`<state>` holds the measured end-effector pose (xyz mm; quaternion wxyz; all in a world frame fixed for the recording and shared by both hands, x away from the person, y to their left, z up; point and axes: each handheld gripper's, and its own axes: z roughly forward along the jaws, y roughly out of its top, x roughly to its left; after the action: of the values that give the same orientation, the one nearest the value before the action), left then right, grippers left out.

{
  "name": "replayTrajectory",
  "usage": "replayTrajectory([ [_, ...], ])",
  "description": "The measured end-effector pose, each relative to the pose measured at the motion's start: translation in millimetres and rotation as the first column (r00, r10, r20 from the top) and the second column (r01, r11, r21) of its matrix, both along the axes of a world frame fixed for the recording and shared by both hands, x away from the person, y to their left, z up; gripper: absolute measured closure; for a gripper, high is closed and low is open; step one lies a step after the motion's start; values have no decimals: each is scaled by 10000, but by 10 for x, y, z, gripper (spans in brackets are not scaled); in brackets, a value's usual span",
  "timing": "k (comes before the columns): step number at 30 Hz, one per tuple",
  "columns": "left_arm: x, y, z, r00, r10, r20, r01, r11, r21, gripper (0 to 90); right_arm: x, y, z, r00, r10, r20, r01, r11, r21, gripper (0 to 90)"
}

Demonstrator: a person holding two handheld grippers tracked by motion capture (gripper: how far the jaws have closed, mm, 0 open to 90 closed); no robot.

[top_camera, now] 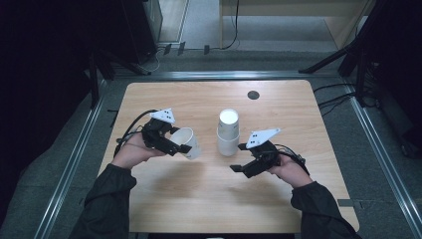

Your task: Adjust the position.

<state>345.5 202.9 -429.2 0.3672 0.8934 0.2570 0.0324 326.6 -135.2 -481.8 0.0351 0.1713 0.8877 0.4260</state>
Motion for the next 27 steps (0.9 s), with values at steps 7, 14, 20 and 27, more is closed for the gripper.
replayTrajectory([
  [7, 76, 146, -38, 9988, 487, -4, -487, 9987, 139, 251, 9, -39, 3, 9999, -171, -3, 171, 9998, 84, 199],
  [14, 132, 271, -47, 9967, 806, 48, -807, 9966, 145, 251, -1, -50, -5, 9997, -228, -16, 228, 9997, 29, 199],
  [20, 183, 387, -67, 9933, 1151, 95, -1152, 9933, 73, 252, -4, -65, -3, 9997, -247, -39, 248, 9997, 28, 198],
  [27, 249, 496, -99, 9869, 1593, 239, -1602, 9861, 448, 251, 11, -58, -2, 9997, -243, -21, 243, 9997, 21, 198],
])
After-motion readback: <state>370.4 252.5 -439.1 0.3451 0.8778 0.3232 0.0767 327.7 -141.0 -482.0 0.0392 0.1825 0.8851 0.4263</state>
